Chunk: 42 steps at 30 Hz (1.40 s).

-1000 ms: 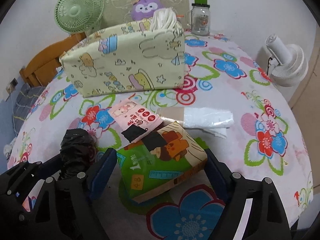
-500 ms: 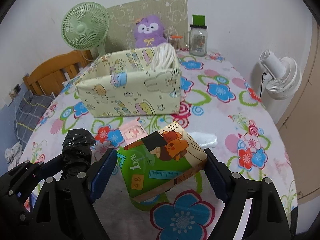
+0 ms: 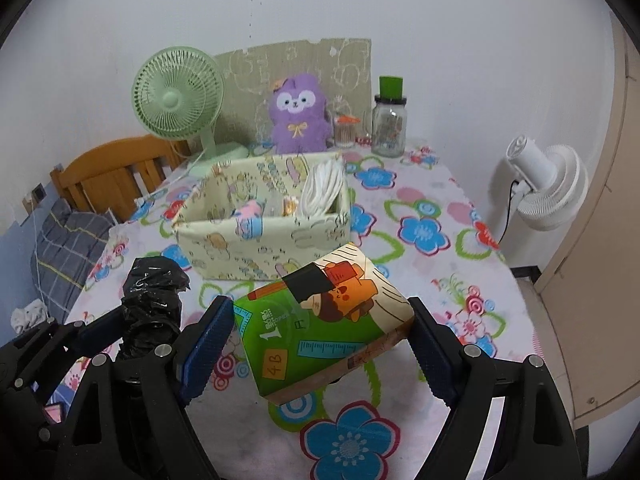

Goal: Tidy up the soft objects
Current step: 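Carry the black bag with the left tool while the right tool carries the tissue pack over the box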

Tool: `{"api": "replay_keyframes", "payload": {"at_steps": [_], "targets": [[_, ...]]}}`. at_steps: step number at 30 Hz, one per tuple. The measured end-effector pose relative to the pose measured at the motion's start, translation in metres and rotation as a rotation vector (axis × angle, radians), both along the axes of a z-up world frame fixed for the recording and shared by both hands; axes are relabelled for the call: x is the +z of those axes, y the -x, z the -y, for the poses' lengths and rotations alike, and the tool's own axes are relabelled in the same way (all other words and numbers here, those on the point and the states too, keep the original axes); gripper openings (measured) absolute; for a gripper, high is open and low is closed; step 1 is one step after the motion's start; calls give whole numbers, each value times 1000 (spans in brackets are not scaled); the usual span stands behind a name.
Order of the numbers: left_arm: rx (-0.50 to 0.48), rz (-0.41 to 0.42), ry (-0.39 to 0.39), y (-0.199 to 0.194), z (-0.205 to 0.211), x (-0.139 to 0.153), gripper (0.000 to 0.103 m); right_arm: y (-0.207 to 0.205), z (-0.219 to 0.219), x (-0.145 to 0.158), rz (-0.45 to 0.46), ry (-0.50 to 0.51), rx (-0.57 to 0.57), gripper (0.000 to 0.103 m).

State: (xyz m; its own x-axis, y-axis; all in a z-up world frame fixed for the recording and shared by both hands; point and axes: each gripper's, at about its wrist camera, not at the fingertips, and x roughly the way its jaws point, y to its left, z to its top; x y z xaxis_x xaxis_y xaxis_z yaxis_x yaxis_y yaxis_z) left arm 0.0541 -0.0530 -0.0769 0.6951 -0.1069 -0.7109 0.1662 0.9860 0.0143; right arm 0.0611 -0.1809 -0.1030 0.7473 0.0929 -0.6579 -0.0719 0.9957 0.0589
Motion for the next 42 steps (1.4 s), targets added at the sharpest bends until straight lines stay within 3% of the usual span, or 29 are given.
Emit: {"api": "replay_keyframes", "payload": {"at_steps": [23,42], "targets": [[-3,89,-10,-15,12,46,52,-6,-1,53,102,26,40,87],[19,74,-25,-78,8,45,52,-71,-9,55,97,20,66,87]]}}
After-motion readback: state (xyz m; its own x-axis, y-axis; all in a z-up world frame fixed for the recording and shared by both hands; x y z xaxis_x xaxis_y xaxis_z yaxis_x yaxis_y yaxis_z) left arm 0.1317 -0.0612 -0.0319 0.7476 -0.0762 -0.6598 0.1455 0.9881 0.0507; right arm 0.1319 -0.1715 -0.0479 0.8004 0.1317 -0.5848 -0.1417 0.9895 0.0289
